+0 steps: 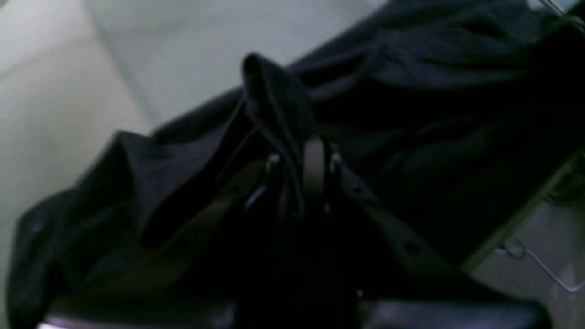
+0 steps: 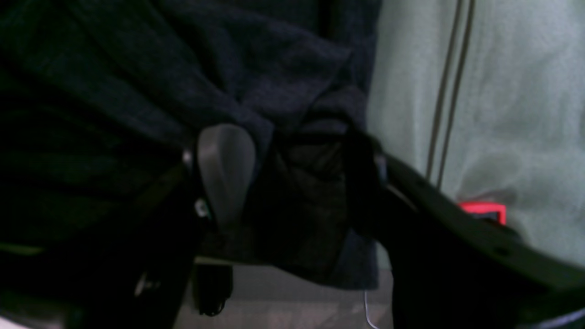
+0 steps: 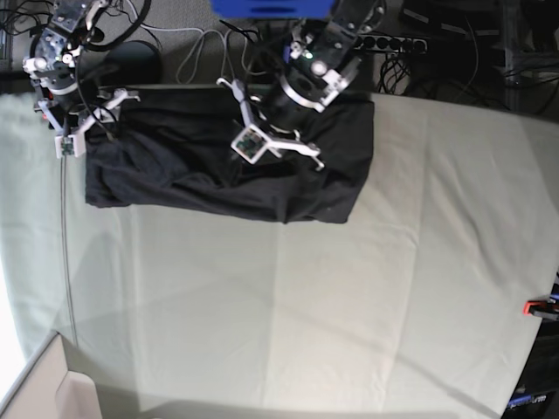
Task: Layout the t-shirt on the table in an organized manner, then fold the t-shirt properly
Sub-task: 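Push the shirt's end with the left gripper toward the right gripper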
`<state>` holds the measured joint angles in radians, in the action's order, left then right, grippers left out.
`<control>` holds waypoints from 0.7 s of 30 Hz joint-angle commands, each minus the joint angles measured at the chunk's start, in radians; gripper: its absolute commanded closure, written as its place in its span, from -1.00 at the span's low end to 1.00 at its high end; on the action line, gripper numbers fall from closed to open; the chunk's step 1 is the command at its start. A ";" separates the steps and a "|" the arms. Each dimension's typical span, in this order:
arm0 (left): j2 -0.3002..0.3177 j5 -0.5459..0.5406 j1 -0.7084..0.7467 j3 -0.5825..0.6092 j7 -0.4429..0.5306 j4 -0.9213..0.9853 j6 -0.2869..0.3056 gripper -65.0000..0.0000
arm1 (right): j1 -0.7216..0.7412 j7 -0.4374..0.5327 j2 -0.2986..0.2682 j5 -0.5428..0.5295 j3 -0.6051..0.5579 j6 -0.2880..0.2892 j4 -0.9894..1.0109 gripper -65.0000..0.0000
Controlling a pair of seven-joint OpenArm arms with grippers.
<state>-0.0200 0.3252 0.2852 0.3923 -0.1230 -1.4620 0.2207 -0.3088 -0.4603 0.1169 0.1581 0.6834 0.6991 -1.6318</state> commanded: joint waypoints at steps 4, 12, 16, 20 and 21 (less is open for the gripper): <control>-0.011 -0.005 -0.005 0.004 0.032 -0.013 0.001 0.99 | 0.001 0.016 -0.006 -0.009 0.006 -0.001 -0.018 -0.09; -0.011 -0.011 0.007 0.006 0.033 -0.015 0.001 0.12 | -0.017 0.015 -0.004 -0.145 0.094 -0.001 -0.060 -0.38; -0.011 -0.013 0.007 0.044 0.036 -0.038 0.001 -0.10 | -0.037 0.015 -0.019 -0.239 0.115 -0.001 -0.091 -0.38; -0.010 -0.013 0.007 0.086 0.036 -0.095 0.001 -0.10 | -0.037 0.015 -0.019 -0.245 0.114 -0.001 -0.091 -0.38; -0.010 -0.013 0.007 0.086 0.035 -0.115 0.001 -0.10 | -0.037 0.015 -0.019 -0.245 0.114 -0.001 -0.091 -0.38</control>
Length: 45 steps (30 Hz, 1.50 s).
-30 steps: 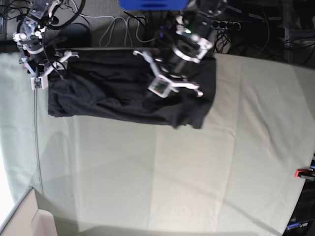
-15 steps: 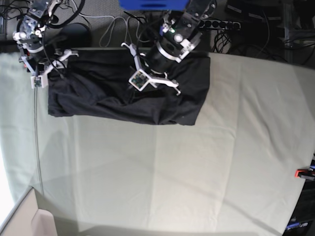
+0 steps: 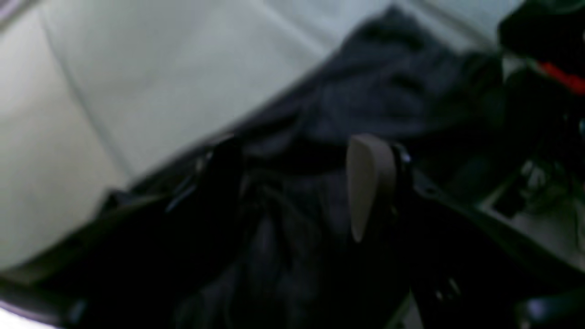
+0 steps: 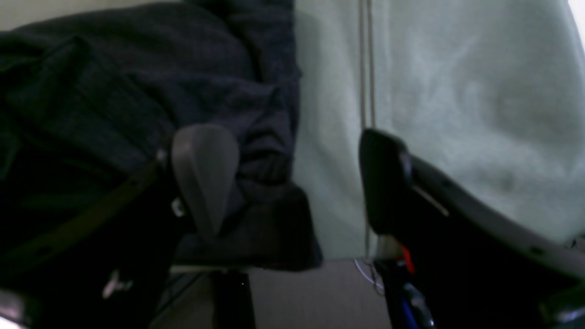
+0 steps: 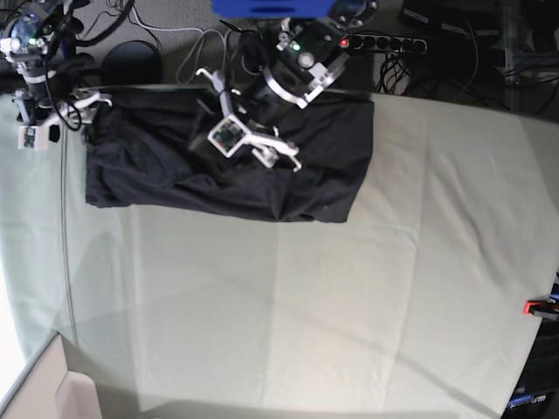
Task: Layout the t-shirt on the table in an organized manner, then fold the t-shirt properly
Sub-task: 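Push the shirt's end with the left gripper toward the right gripper, then press the left gripper down on the folded shirt to flatten it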
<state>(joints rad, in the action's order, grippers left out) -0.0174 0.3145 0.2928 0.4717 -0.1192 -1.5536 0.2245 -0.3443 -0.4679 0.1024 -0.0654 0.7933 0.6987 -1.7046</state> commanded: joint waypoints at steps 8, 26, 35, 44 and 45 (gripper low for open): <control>-0.008 -0.002 0.041 -0.190 0.026 -0.055 -0.003 -0.10 | -0.002 0.022 -0.005 -0.021 0.004 -0.001 -0.018 -0.38; -0.065 -0.002 0.059 -0.348 0.028 0.041 -0.003 0.33 | 0.003 0.024 -0.025 -0.021 0.001 -0.001 -0.008 -0.38; -0.140 -0.002 0.012 -0.485 0.028 0.124 -0.003 0.97 | 0.009 0.024 -0.040 -0.021 0.002 -0.001 0.021 -0.38; -0.140 -0.002 -0.083 -0.406 0.028 0.264 -0.003 1.00 | 0.009 0.024 -0.054 -0.021 0.002 -0.001 0.021 -0.38; -0.140 -0.002 -0.085 -0.382 0.028 0.265 -0.003 1.00 | 0.009 0.024 -0.054 -0.021 0.002 -0.001 0.021 -0.38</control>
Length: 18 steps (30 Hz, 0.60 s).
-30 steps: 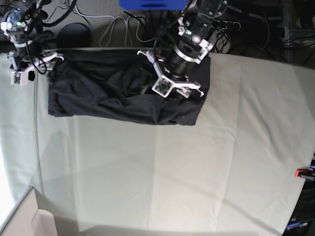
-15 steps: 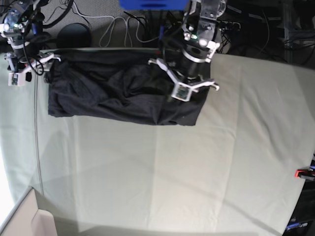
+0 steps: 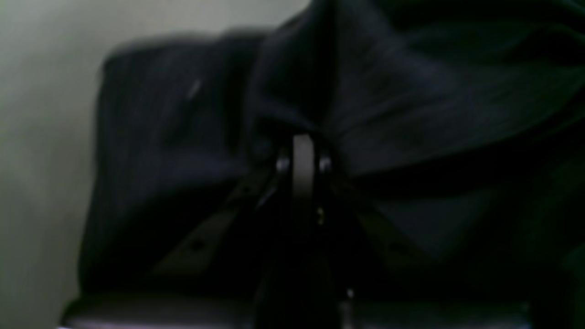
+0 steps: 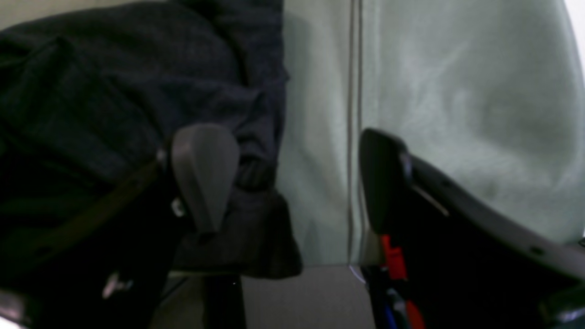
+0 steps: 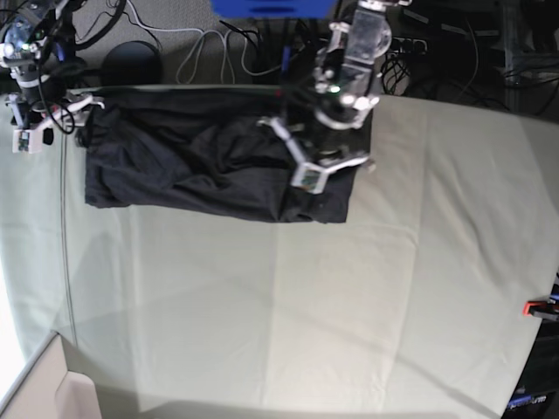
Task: Layout the t-shirt on the table in an organized manner, then fold the t-shirt properly
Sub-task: 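Press the left gripper down on the folded shirt to flatten it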
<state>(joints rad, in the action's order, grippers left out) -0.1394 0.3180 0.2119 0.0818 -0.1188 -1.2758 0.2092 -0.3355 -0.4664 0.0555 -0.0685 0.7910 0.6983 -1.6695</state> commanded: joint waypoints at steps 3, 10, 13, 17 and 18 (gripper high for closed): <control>-0.018 -0.006 -0.021 0.086 0.028 -0.009 0.012 1.00 | 0.000 0.022 -0.007 -0.018 0.005 0.000 -0.014 -0.38; -0.018 -0.007 -0.088 0.273 0.028 0.032 0.012 1.00 | 0.000 0.022 -0.007 -0.018 0.005 0.000 -0.014 -0.38; -0.018 -0.007 -0.108 0.341 0.032 0.037 0.012 1.00 | 0.000 0.022 -0.007 -0.018 0.006 0.000 -0.014 -0.38; -0.018 -0.062 -0.133 0.373 0.034 0.022 0.012 1.00 | -0.001 0.022 -0.007 -0.018 0.006 0.000 -0.014 -0.38; -0.018 -0.098 -0.133 0.367 0.032 -0.002 0.012 1.00 | -0.003 0.022 -0.007 -0.018 0.006 0.000 -0.014 -0.38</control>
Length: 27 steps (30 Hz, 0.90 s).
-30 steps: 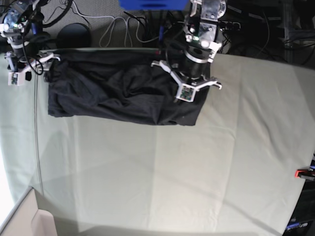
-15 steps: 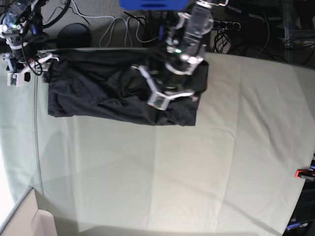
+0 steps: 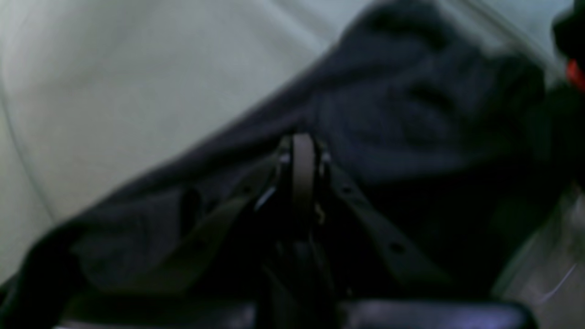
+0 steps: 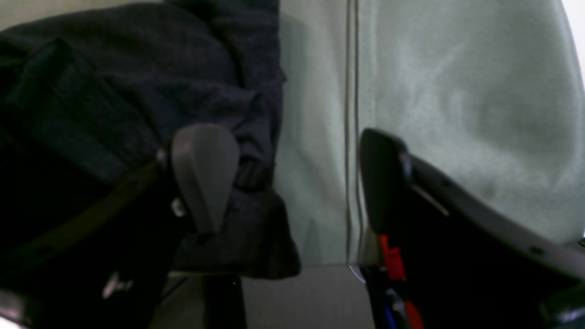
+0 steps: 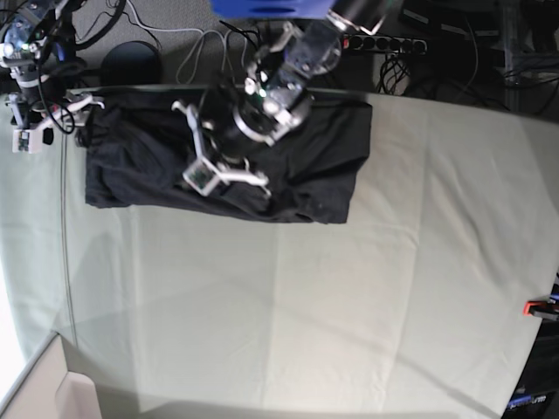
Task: Layout the t-shirt on the table in an organized manner, then fold the t-shirt properly
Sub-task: 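Press the left gripper down on the folded shirt to flatten it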
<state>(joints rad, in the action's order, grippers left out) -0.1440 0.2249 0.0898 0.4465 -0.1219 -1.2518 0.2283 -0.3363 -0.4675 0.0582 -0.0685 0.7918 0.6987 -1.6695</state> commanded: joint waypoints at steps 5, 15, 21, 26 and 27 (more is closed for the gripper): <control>-0.013 -0.092 0.012 -0.076 0.028 -0.157 -0.007 1.00 | -0.005 0.023 -0.010 -0.018 0.005 -0.001 -0.014 -0.38; 0.086 -0.095 0.046 -0.124 -0.198 -0.174 -0.007 1.00 | -0.001 0.023 -0.010 -0.018 0.005 -0.001 -0.014 -0.38; 0.080 -0.089 0.044 -0.124 -0.209 -0.156 -0.008 1.00 | 0.001 0.023 -0.010 -0.018 0.005 -0.001 -0.014 -0.38; 0.045 -0.089 -0.006 -0.124 -0.210 -0.010 -0.008 1.00 | 0.001 0.023 -0.010 -0.018 0.005 -0.001 -0.014 -0.38; 0.037 -0.089 -0.017 -0.124 -0.209 0.025 -0.008 1.00 | 0.001 0.023 -0.010 -0.018 0.005 -0.001 -0.014 -0.38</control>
<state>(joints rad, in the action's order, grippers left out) -0.0917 0.1406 0.0864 0.3195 -0.3313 -1.2106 0.2131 -0.3355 -0.4667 0.0578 -0.0685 0.7918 0.6983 -1.6695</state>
